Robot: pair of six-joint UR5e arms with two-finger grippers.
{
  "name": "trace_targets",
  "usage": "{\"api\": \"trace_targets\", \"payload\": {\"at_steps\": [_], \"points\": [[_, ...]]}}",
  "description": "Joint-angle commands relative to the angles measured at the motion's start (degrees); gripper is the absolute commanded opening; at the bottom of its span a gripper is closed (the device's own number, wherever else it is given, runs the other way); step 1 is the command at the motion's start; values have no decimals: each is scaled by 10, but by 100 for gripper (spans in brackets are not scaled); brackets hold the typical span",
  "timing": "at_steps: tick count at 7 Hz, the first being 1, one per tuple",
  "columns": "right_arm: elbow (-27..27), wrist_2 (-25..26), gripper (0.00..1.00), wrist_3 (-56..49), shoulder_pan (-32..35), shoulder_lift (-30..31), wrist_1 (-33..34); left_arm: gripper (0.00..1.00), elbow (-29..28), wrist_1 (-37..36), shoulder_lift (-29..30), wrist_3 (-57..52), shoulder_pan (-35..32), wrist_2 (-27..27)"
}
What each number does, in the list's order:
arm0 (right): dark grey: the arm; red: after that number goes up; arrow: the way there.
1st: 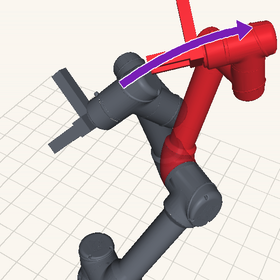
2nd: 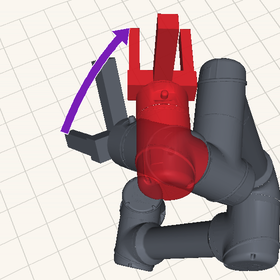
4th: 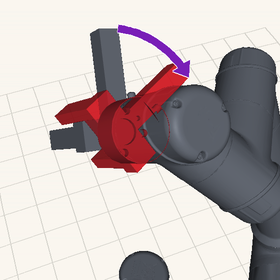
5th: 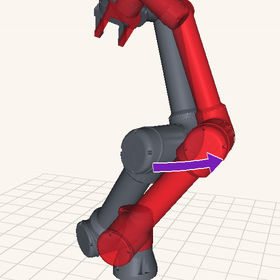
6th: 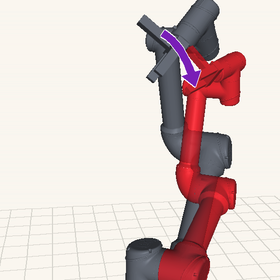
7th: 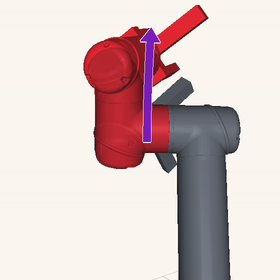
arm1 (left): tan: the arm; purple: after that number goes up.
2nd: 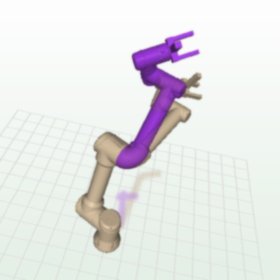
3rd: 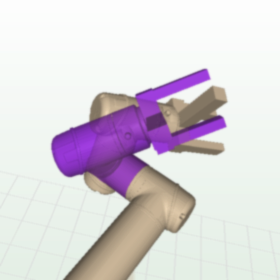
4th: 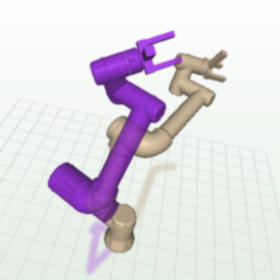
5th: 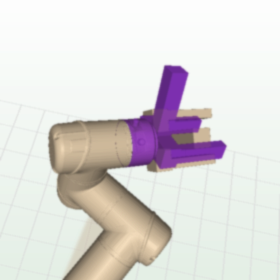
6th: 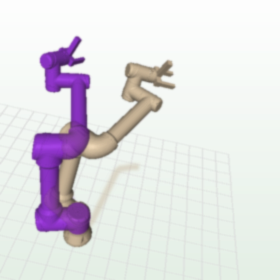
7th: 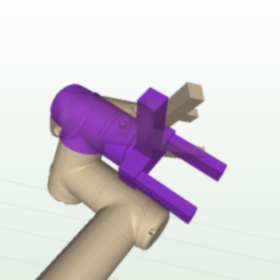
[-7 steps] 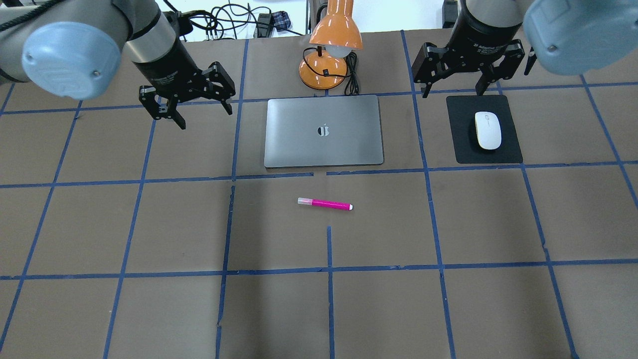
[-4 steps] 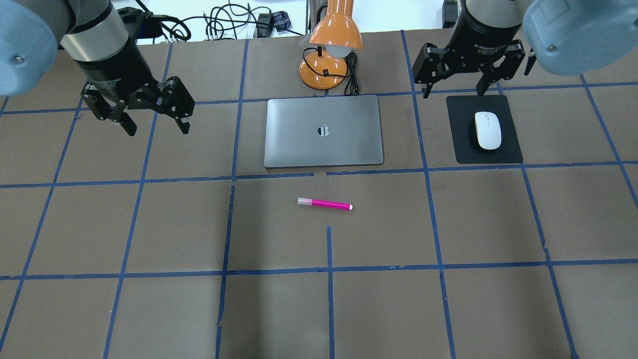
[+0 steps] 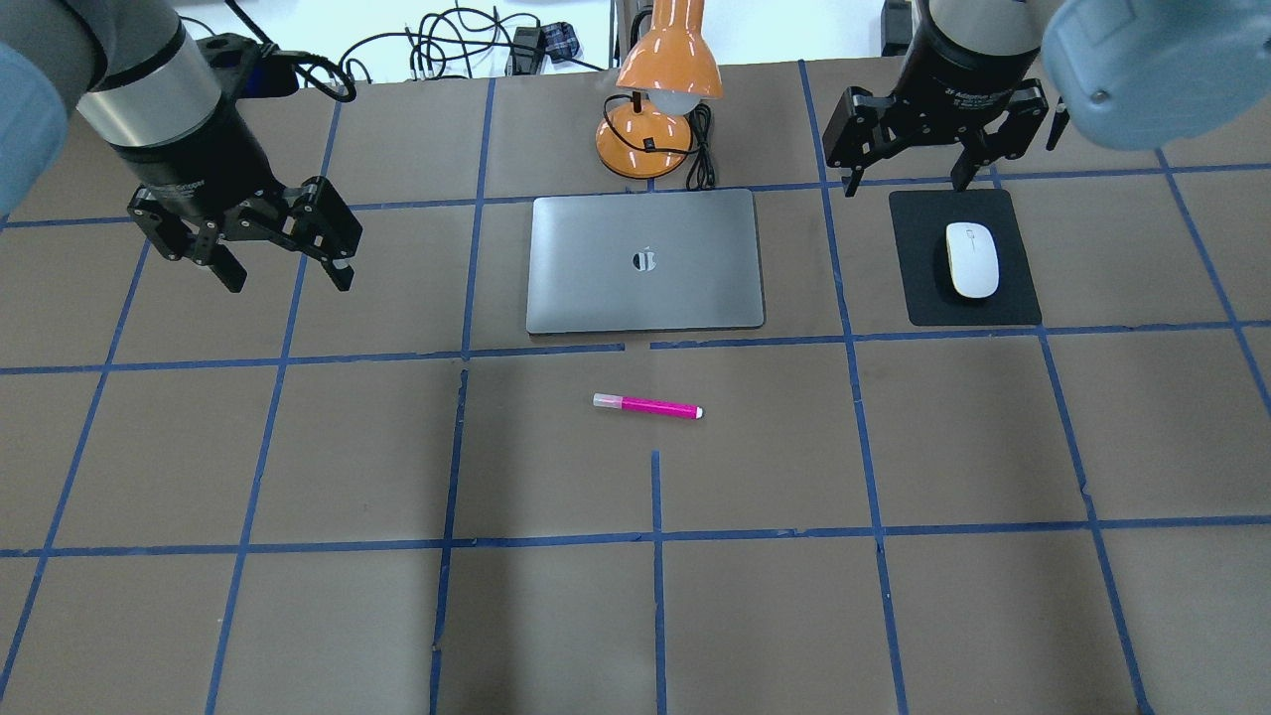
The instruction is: Place pen and mouse around notebook
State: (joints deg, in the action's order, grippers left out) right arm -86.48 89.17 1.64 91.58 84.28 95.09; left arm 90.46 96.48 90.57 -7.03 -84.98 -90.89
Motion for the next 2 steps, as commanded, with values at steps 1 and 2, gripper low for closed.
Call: {"api": "trace_targets", "payload": {"at_steps": [1,2], "points": [[0,-1,100,-1,0,0,0,100,15,-5,-6,18,-1,3],[0,-2,100,0,0,-1,1,100,16,-5,-5,40,-2,5]]}}
